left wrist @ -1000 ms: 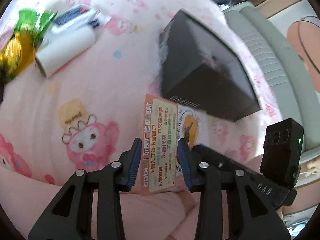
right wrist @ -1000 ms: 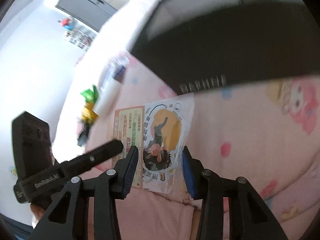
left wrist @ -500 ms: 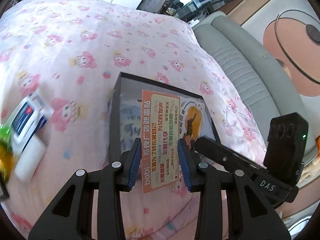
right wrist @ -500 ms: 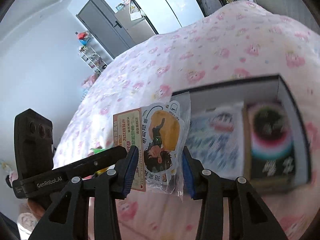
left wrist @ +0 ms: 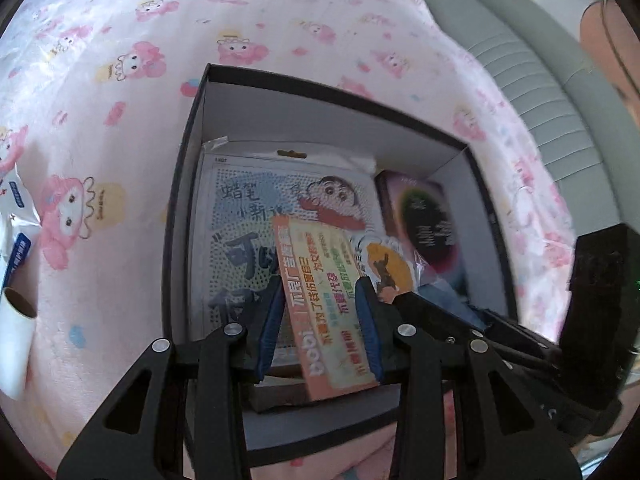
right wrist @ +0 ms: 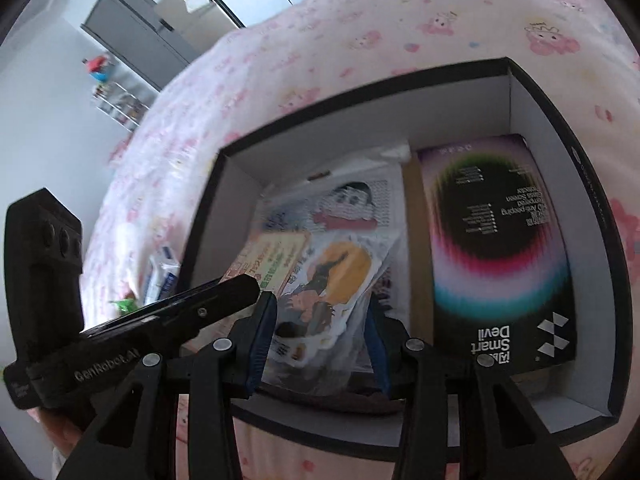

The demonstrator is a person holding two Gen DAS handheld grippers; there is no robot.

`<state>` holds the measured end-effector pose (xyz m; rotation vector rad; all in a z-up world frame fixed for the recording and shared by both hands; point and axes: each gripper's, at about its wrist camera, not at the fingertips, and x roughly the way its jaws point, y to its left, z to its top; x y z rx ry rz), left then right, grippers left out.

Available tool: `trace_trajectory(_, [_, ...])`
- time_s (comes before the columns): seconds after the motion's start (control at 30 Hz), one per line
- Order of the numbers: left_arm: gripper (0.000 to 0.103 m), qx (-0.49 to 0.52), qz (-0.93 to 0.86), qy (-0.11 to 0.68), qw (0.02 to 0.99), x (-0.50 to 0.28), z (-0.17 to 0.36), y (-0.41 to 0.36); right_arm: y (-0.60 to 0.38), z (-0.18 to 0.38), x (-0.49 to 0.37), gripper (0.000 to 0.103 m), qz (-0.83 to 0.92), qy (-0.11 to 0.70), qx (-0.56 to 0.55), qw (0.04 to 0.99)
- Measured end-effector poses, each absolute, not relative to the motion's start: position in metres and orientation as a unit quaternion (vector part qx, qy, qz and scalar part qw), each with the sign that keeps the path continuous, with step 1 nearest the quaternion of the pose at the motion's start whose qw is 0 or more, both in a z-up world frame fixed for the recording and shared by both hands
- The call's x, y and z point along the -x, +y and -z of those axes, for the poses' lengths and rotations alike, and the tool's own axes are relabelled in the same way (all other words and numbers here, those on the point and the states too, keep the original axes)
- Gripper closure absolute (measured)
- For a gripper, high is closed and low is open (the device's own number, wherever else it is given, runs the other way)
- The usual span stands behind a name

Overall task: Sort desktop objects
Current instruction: 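Lower the babi card and sticker packet into the DAPHNE box with both tools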

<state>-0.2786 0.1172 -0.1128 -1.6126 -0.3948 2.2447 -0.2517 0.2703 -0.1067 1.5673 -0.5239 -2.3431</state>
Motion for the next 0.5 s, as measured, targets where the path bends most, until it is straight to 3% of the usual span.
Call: trace_trajectory(0.5, [0.068, 0.602, -0.783, -0.087, 0.13, 0.268, 0.117, 0.113, 0.273, 0.113, 0.25, 0.063, 0.798, -0.184, -0.559, 0.131])
